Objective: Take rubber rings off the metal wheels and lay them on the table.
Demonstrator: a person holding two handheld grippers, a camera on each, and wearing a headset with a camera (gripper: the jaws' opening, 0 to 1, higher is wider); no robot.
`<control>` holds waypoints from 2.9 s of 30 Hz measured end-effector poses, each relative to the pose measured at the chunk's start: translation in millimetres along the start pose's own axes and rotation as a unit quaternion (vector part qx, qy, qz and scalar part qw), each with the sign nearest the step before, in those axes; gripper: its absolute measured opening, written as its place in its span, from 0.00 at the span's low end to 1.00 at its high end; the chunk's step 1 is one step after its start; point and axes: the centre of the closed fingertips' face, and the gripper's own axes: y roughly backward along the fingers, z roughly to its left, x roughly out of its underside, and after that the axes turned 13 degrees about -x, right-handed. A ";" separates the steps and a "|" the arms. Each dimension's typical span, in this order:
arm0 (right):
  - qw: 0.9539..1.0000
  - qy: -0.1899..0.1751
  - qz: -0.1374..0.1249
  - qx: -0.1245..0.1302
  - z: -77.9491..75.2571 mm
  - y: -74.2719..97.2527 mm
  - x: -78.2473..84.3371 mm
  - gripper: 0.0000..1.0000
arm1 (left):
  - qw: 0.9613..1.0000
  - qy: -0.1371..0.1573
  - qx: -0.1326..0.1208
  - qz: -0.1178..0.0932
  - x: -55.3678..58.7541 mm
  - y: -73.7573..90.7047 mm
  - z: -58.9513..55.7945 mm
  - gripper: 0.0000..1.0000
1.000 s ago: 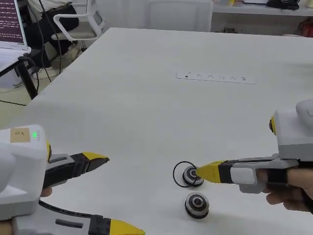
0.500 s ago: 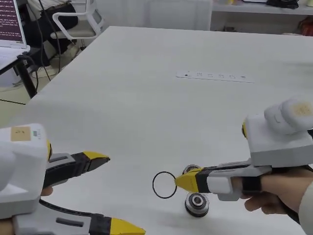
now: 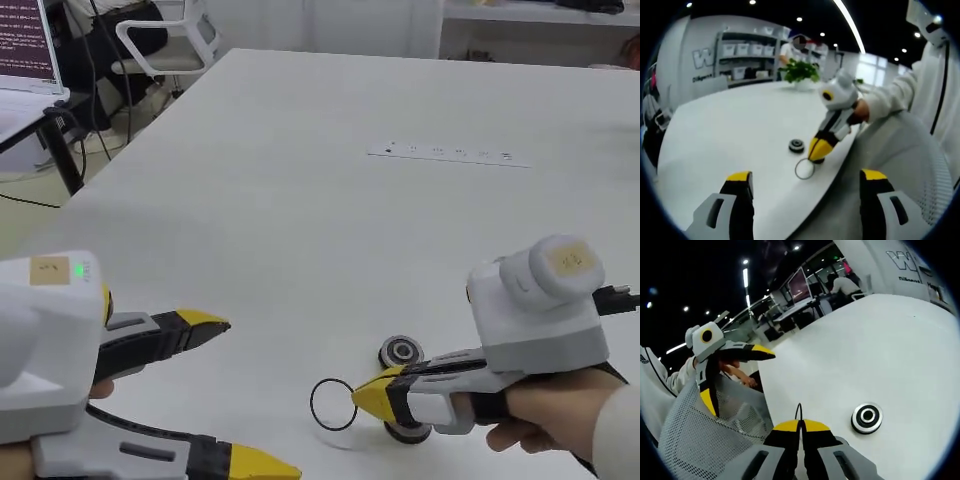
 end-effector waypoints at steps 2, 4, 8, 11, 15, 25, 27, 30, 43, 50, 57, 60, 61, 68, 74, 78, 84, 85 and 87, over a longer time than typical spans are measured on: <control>1.000 -0.001 0.003 0.004 -3.3 -1.1 2.4 0.00 | 1.000 0.001 0.000 0.001 0.4 -0.1 0.1 0.89; 1.000 0.009 0.010 0.008 -5.2 -1.5 4.7 0.00 | 1.000 0.001 0.000 0.003 1.0 -0.3 0.1 0.89; 1.000 0.017 0.012 0.015 -9.6 -1.6 5.7 0.00 | 1.000 0.006 0.005 0.005 1.4 -0.4 -1.3 0.89; 0.999 0.024 0.013 0.019 -11.9 -1.8 6.1 0.00 | 1.000 0.004 0.003 0.005 1.8 -0.3 -0.7 0.89; 0.999 0.032 0.014 0.022 -13.7 -2.7 6.2 0.00 | 1.000 0.005 0.005 0.006 2.1 -0.2 -1.5 0.89; 0.997 0.070 0.034 0.028 -16.5 -4.8 11.3 0.06 | 1.000 0.004 0.001 0.003 1.5 -0.1 0.0 0.89; 0.997 0.071 0.034 0.029 -16.5 -4.9 11.4 0.08 | 1.000 0.004 0.000 0.003 1.4 0.0 0.5 0.89; 0.997 0.069 0.033 0.031 -17.2 -4.4 11.0 0.11 | 1.000 0.004 -0.001 0.003 1.5 0.3 0.9 0.88; 0.997 0.067 0.021 0.040 -18.1 3.0 2.3 0.15 | 1.000 0.002 -0.001 0.006 2.5 0.5 0.8 0.88; 0.996 0.080 0.009 0.042 -13.9 9.0 -8.1 0.15 | 1.000 0.002 -0.001 0.006 2.5 0.6 0.6 0.88; 0.995 0.086 -0.019 0.047 -10.8 18.5 -24.2 0.15 | 1.000 0.001 -0.001 0.007 2.8 0.5 0.9 0.88; 0.995 0.088 -0.030 0.049 -9.0 23.3 -30.0 0.16 | 1.000 0.001 -0.001 0.008 2.8 0.4 0.6 0.88; 0.994 0.089 -0.033 0.050 -8.7 24.6 -31.6 0.16 | 1.000 0.000 -0.001 0.008 2.8 0.4 0.7 0.88; 0.992 0.090 -0.063 0.057 -7.4 36.1 -46.2 0.16 | 1.000 0.000 -0.002 0.008 2.8 0.5 0.6 0.88; 0.991 0.089 -0.082 0.064 -6.9 45.4 -53.8 0.16 | 1.000 0.000 -0.002 0.008 2.6 0.6 0.7 0.88; 0.989 0.090 -0.095 0.070 -7.1 52.3 -59.6 0.16 | 1.000 0.000 -0.002 0.007 2.5 0.8 1.0 0.88; 0.986 0.090 -0.114 0.077 -7.4 62.5 -66.8 0.16 | 1.000 0.000 -0.002 0.007 2.7 0.7 1.2 0.87; 0.986 0.091 -0.121 0.078 -7.5 64.8 -67.8 0.16 | 1.000 0.000 -0.002 0.007 2.7 0.7 1.2 0.87; 0.986 0.085 -0.123 0.081 -9.3 68.2 -67.9 0.16 | 1.000 0.000 -0.002 0.007 2.7 0.6 1.1 0.88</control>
